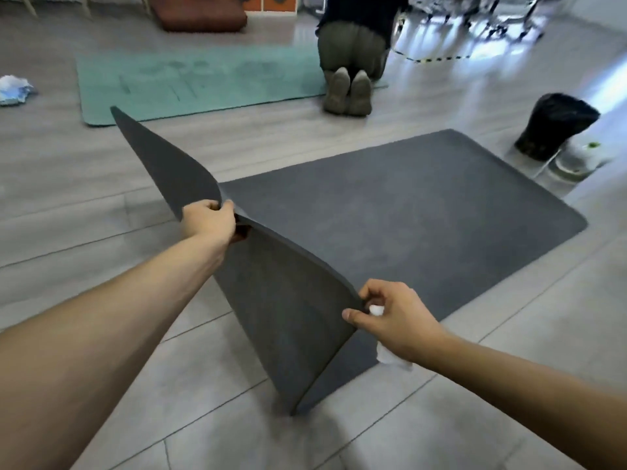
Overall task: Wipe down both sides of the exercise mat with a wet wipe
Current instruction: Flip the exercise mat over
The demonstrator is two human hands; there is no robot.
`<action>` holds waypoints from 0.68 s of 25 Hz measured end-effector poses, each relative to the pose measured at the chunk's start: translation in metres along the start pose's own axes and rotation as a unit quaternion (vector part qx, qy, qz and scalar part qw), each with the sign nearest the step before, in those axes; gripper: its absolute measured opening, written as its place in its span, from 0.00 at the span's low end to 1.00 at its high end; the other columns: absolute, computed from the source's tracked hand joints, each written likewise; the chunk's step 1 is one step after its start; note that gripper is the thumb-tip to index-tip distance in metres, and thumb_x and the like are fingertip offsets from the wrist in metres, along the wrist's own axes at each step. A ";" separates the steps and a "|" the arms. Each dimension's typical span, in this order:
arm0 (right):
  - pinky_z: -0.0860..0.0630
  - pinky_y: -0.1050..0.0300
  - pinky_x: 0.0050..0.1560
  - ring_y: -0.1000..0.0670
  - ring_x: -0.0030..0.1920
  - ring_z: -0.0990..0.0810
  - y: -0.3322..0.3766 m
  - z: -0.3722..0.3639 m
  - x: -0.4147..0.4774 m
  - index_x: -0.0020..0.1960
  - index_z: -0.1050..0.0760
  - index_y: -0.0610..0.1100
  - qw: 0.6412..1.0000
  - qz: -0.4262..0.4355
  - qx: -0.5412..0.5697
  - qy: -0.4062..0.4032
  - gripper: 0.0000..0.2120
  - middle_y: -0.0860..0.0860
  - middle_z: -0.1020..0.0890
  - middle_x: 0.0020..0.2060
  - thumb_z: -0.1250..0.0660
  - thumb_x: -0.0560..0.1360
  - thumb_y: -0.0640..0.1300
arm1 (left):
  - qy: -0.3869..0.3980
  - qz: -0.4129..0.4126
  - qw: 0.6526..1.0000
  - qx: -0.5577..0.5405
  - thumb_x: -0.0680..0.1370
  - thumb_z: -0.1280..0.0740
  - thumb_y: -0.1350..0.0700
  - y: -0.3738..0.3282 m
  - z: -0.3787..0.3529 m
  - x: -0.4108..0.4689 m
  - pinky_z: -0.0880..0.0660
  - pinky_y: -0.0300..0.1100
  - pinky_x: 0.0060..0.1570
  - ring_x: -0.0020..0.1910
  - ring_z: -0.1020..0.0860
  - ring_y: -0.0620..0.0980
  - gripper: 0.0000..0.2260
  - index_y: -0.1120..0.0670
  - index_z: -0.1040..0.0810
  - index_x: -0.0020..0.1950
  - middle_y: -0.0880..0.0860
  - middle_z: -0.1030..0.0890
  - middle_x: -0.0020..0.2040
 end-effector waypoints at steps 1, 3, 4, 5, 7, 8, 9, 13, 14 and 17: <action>0.26 0.62 0.37 0.56 0.33 0.22 -0.015 0.024 0.003 0.37 0.24 0.49 0.999 -0.017 0.032 -0.024 0.13 0.55 0.19 0.32 0.25 0.70 0.55 | -0.001 -0.006 1.000 0.018 0.77 0.28 0.53 -0.010 -0.026 -0.004 0.15 0.53 0.39 0.38 0.14 0.59 0.10 0.53 0.18 0.36 0.57 0.14 0.42; 0.27 0.65 0.36 0.57 0.34 0.22 -0.050 0.074 0.007 0.37 0.23 0.49 0.993 -0.050 0.085 -0.066 0.12 0.56 0.19 0.32 0.25 0.70 0.56 | -0.002 -0.030 0.999 0.044 0.76 0.26 0.52 -0.031 -0.087 -0.016 0.15 0.52 0.40 0.39 0.14 0.56 0.06 0.53 0.14 0.42 0.56 0.14 0.44; 0.29 0.67 0.35 0.58 0.34 0.23 -0.068 0.094 0.008 0.37 0.22 0.50 0.989 -0.065 0.101 -0.085 0.11 0.56 0.20 0.32 0.25 0.70 0.55 | 0.001 -0.043 0.998 0.051 0.77 0.26 0.53 -0.040 -0.118 -0.024 0.15 0.51 0.40 0.40 0.14 0.54 0.06 0.55 0.14 0.47 0.55 0.14 0.46; 0.29 0.67 0.36 0.57 0.35 0.23 -0.085 0.114 0.010 0.37 0.22 0.51 0.984 -0.079 0.116 -0.107 0.11 0.56 0.20 0.33 0.25 0.70 0.55 | 0.003 -0.046 0.997 0.054 0.77 0.26 0.54 -0.049 -0.151 -0.034 0.15 0.50 0.41 0.40 0.14 0.54 0.07 0.56 0.14 0.50 0.55 0.14 0.47; 0.28 0.64 0.39 0.56 0.38 0.22 -0.122 0.154 0.016 0.37 0.22 0.53 0.967 -0.118 0.153 -0.165 0.09 0.56 0.21 0.34 0.24 0.70 0.53 | 0.003 -0.044 0.996 0.071 0.78 0.27 0.56 -0.063 -0.221 -0.050 0.15 0.50 0.42 0.39 0.14 0.53 0.04 0.55 0.15 0.46 0.54 0.14 0.45; 0.27 0.63 0.39 0.55 0.38 0.22 -0.139 0.172 0.020 0.37 0.22 0.53 0.953 -0.142 0.181 -0.194 0.08 0.55 0.22 0.35 0.23 0.69 0.52 | -0.006 -0.043 0.996 0.084 0.78 0.27 0.56 -0.071 -0.254 -0.059 0.15 0.50 0.43 0.38 0.14 0.53 0.06 0.53 0.16 0.41 0.53 0.15 0.42; 0.27 0.64 0.39 0.55 0.38 0.22 -0.153 0.190 0.023 0.38 0.22 0.53 0.940 -0.163 0.212 -0.214 0.08 0.55 0.22 0.34 0.23 0.70 0.50 | -0.011 -0.041 0.994 0.097 0.78 0.27 0.56 -0.079 -0.284 -0.070 0.15 0.50 0.44 0.37 0.15 0.54 0.10 0.51 0.18 0.37 0.52 0.15 0.40; 0.30 0.71 0.34 0.56 0.37 0.23 -0.192 0.267 0.038 0.39 0.21 0.53 0.910 -0.234 0.256 -0.225 0.06 0.59 0.21 0.34 0.27 0.74 0.49 | -0.041 -0.030 0.986 0.161 0.74 0.28 0.53 -0.109 -0.388 -0.100 0.16 0.56 0.44 0.38 0.15 0.60 0.16 0.48 0.22 0.26 0.48 0.19 0.32; 0.30 0.71 0.34 0.56 0.37 0.23 -0.197 0.285 0.042 0.40 0.22 0.54 0.903 -0.249 0.267 -0.228 0.06 0.59 0.21 0.34 0.28 0.75 0.49 | -0.043 -0.018 0.986 0.162 0.74 0.28 0.54 -0.118 -0.410 -0.108 0.16 0.57 0.44 0.38 0.15 0.61 0.16 0.50 0.24 0.26 0.48 0.20 0.31; 0.27 0.67 0.36 0.55 0.39 0.20 -0.215 0.335 0.068 0.40 0.22 0.54 0.875 -0.310 0.292 -0.232 0.05 0.56 0.19 0.35 0.28 0.74 0.50 | -0.047 0.010 0.982 0.185 0.75 0.29 0.55 -0.141 -0.465 -0.111 0.16 0.57 0.44 0.39 0.16 0.62 0.16 0.52 0.26 0.28 0.50 0.21 0.33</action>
Point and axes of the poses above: each hand's wrist, its own x-axis towards the middle knuckle, its own z-axis out of the back of the hand, y = z × x, the point moved 4 cm from there along x, towards the middle knuckle
